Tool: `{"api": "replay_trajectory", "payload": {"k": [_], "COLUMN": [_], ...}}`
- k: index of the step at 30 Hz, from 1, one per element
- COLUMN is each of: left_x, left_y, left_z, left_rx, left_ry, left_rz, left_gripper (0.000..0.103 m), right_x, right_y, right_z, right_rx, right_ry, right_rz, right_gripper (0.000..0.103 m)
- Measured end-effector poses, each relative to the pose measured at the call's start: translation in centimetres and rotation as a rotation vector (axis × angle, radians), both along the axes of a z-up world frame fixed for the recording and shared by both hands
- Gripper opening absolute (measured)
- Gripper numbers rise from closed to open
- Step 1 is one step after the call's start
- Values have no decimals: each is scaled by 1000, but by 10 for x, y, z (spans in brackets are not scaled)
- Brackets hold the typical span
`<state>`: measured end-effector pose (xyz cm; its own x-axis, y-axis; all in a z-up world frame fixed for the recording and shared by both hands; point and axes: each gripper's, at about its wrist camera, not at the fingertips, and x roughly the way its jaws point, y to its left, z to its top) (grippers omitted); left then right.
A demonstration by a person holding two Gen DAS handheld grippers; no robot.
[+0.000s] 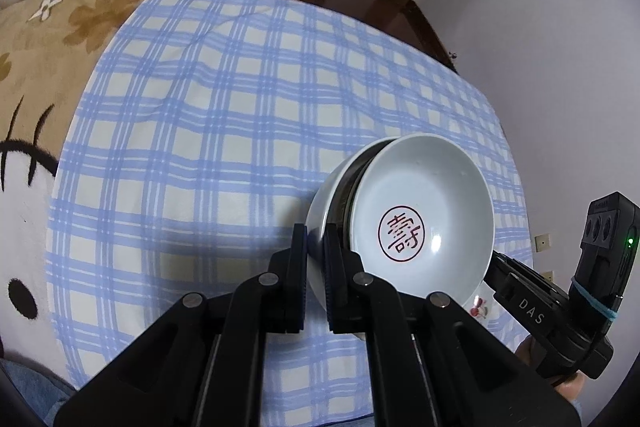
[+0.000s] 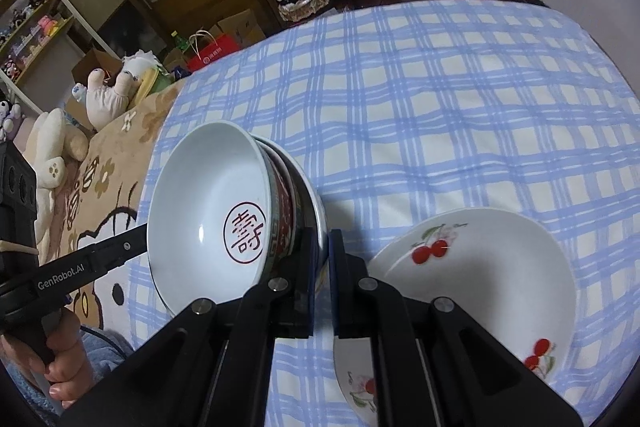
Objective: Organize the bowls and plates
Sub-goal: 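Lift and carry the bowl stack with both grippers over the cherry plate stack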
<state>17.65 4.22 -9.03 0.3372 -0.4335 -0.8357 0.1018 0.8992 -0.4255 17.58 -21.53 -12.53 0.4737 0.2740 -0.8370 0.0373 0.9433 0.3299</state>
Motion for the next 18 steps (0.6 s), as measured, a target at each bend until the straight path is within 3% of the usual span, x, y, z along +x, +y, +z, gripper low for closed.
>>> {"api": "replay_trajectory", "payload": {"k": [18], "left_x": [-35], "left_y": [-88], "left_z": [34], "left_rx": [-4], "left_ry": [-29], "left_rz": [-111], "left_gripper": [7], "right_x": [-62], "right_y": [-84], "right_z": [32], "right_rx": [-15], "right_ry": [-28], "right_rz": [-127], "right_gripper": [8]}}
